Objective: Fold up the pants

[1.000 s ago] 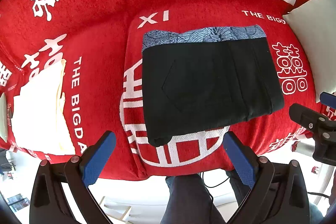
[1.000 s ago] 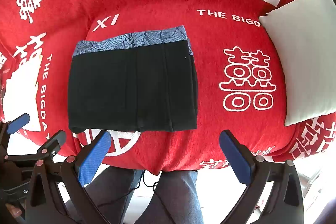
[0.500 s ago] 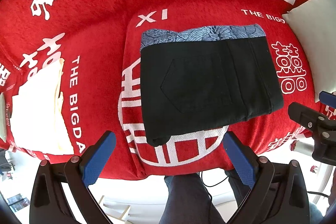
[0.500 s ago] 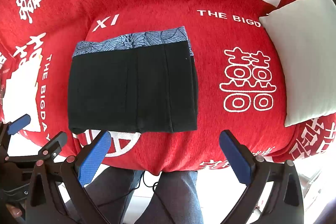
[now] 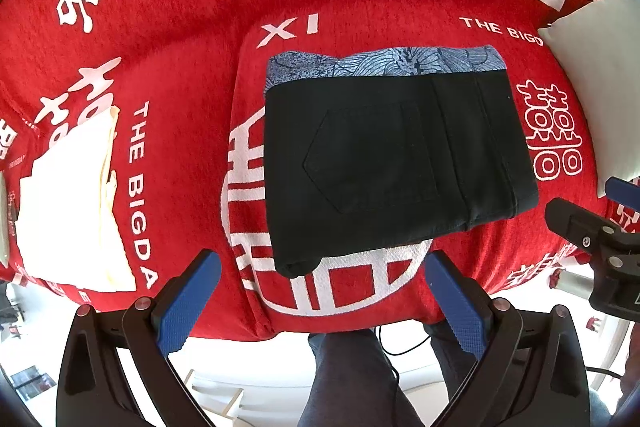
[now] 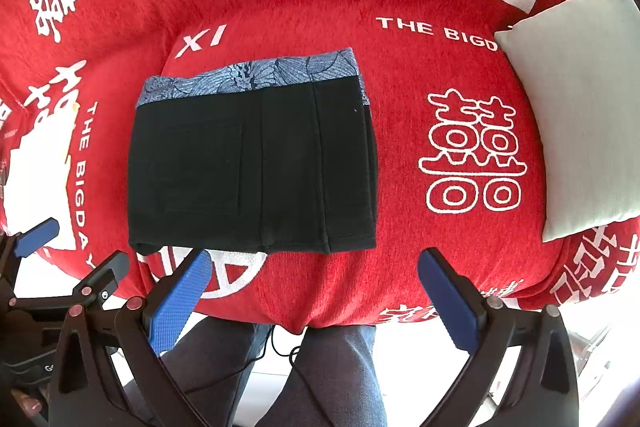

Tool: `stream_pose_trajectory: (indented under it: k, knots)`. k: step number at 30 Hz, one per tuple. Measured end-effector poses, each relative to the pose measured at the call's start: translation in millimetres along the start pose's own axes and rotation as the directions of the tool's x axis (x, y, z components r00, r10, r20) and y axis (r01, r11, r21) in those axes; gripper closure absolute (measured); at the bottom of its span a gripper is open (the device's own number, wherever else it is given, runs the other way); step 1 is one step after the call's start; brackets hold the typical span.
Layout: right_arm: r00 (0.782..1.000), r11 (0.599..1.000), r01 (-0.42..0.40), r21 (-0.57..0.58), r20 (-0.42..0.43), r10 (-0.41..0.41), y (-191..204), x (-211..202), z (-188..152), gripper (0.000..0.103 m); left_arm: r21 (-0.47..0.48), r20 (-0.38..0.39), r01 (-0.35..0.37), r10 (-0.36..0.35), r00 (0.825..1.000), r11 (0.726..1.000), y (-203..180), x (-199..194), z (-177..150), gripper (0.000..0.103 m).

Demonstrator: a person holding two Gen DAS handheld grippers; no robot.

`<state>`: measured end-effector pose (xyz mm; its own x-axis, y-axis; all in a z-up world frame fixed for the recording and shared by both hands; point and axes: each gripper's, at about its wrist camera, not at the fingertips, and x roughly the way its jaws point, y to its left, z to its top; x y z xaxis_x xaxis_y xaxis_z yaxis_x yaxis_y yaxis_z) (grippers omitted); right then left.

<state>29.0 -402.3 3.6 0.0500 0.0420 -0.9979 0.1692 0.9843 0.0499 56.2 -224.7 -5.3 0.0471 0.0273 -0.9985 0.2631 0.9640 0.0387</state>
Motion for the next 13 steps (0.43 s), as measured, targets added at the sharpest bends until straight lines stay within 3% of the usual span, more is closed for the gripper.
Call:
stream_pose_trajectory:
  k: [13]
  knots:
    - [1.000, 1.000, 0.002, 0.001, -0.008, -0.002, -0.6, 3.6, -2.5, 0.000, -0.005, 0.006, 0.041, -0.041, 0.999, 0.999, 0.7, -0.9, 0.1, 0.001]
